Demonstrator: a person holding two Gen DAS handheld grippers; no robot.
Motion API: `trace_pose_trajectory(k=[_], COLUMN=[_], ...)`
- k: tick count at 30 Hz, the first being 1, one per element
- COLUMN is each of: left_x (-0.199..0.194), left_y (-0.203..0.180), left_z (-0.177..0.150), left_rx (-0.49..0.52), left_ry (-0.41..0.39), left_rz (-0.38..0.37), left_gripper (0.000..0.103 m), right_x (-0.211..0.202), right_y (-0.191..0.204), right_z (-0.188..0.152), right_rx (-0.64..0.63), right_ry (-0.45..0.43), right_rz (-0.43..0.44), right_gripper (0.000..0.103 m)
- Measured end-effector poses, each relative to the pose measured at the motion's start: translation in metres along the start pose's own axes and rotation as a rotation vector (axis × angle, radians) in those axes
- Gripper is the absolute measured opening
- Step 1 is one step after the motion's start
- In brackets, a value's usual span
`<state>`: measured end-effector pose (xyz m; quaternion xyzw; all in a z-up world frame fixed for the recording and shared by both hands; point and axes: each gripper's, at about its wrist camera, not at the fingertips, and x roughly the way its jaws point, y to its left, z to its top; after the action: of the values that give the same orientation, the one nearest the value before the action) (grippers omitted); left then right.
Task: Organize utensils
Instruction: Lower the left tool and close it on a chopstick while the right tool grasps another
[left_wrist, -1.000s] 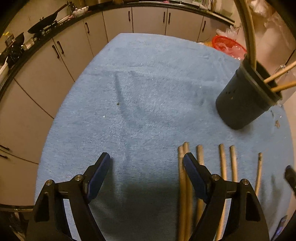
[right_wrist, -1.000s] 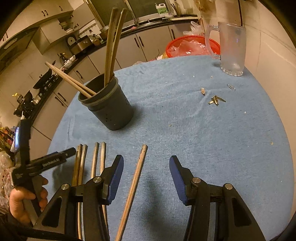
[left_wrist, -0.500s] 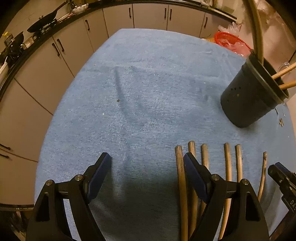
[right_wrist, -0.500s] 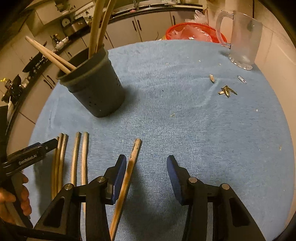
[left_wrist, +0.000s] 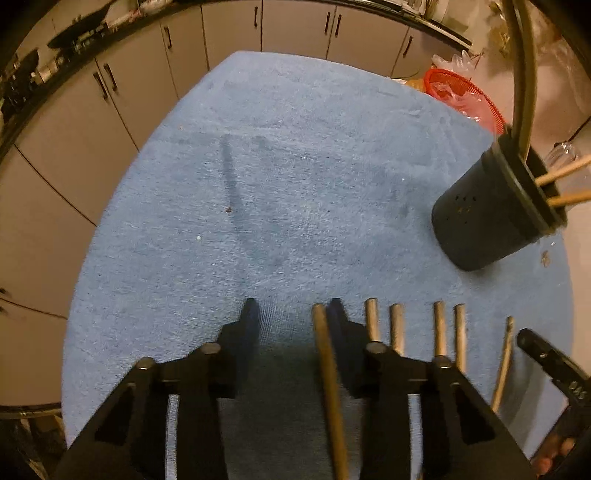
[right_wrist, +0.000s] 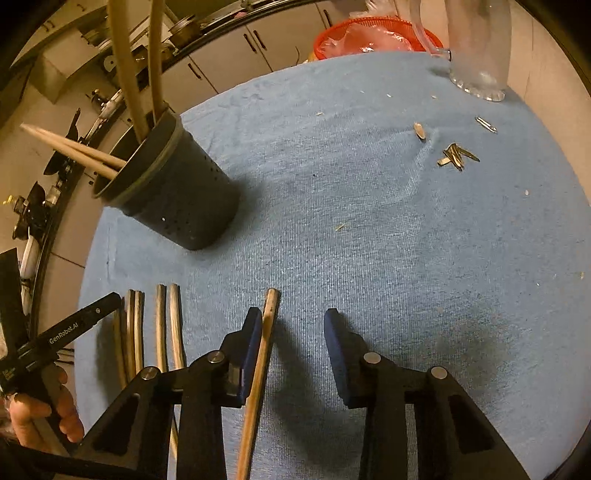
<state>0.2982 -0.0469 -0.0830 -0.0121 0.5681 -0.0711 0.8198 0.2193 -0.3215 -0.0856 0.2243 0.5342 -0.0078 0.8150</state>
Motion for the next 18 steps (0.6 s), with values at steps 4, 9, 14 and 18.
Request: trace_pose_trajectory(k=[4,9,14,18], left_x=[0.001,0.003,0.005,0.007], left_y=[0.004,0.003,-0.008,-0.018], left_z=[0.004,0.007,0.006,0.005], left_rx=[-0.02,-0.016,0.034,0.055], left_ry=[0.027,0.043,0.052,0.07], left_rz=[-0.041,-0.034,0.014,-0.007], left_gripper=[0.034,0.034,0.034,0.029], right_x=[0.003,0.013,0.017,0.017], right_y=[0.008,0.029,0.041,0.042], right_z=[0.003,0.005,0.003,0.001], right_rx=[-0.019,-0.086,-0.137,-0.151], right_ry=[0.011,0.016,0.008,0.013], right_rz=[-0.01,-0.087,-0.159,-0.176], right_gripper=[0.033,0.03,0.022,0.022])
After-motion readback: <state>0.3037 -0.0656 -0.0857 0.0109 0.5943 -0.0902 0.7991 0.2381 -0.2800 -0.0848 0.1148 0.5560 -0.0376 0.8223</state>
